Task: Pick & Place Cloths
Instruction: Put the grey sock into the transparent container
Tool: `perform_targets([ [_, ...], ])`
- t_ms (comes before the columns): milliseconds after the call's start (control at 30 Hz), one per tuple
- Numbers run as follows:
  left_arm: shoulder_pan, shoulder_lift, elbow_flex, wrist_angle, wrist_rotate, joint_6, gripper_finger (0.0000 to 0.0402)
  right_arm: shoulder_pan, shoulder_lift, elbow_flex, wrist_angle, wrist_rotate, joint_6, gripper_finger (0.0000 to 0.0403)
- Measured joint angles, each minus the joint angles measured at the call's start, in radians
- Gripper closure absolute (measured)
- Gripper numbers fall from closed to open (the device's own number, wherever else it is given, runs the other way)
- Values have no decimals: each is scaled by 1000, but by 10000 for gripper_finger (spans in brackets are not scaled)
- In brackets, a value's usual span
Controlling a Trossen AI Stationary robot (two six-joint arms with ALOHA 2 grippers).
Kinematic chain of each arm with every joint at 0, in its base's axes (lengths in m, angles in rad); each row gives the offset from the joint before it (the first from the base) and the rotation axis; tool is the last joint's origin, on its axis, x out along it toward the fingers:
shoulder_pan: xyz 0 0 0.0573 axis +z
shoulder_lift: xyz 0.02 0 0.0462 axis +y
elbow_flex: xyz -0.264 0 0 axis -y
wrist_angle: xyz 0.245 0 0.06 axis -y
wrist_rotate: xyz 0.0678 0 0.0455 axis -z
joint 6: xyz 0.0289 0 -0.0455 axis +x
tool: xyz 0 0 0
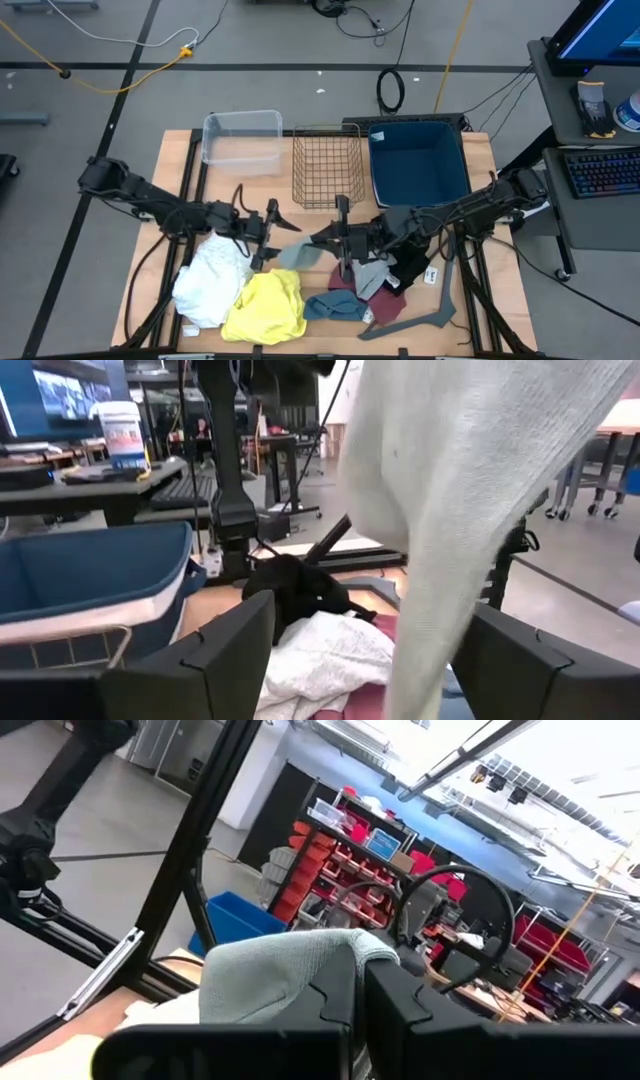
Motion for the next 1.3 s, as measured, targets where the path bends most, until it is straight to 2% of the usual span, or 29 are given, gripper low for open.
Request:
perform_targets([
  [167, 9, 69, 36, 0, 0, -42, 132, 0, 0, 0, 8, 0, 0, 403],
  [433, 38, 159, 113, 2, 9, -60, 227, 1, 0, 0, 14, 0, 14, 403],
  [733, 47, 167, 157, 3, 172, -61, 307, 1, 0, 0, -24, 0, 37, 403],
  [900, 46, 167, 157, -2, 236, -72, 388, 1, 0, 0, -31, 0, 54, 400],
  [1000, 45, 166, 157, -36, 257, -92, 392, 1, 0, 0, -51, 1, 56, 390],
  [1133, 44, 163, 158, -119, 237, -146, 398, 2, 0, 0, -84, 2, 57, 372],
  [1300, 44, 163, 158, -289, 82, -237, 400, 22, 0, -1, -151, 4, 57, 351],
])
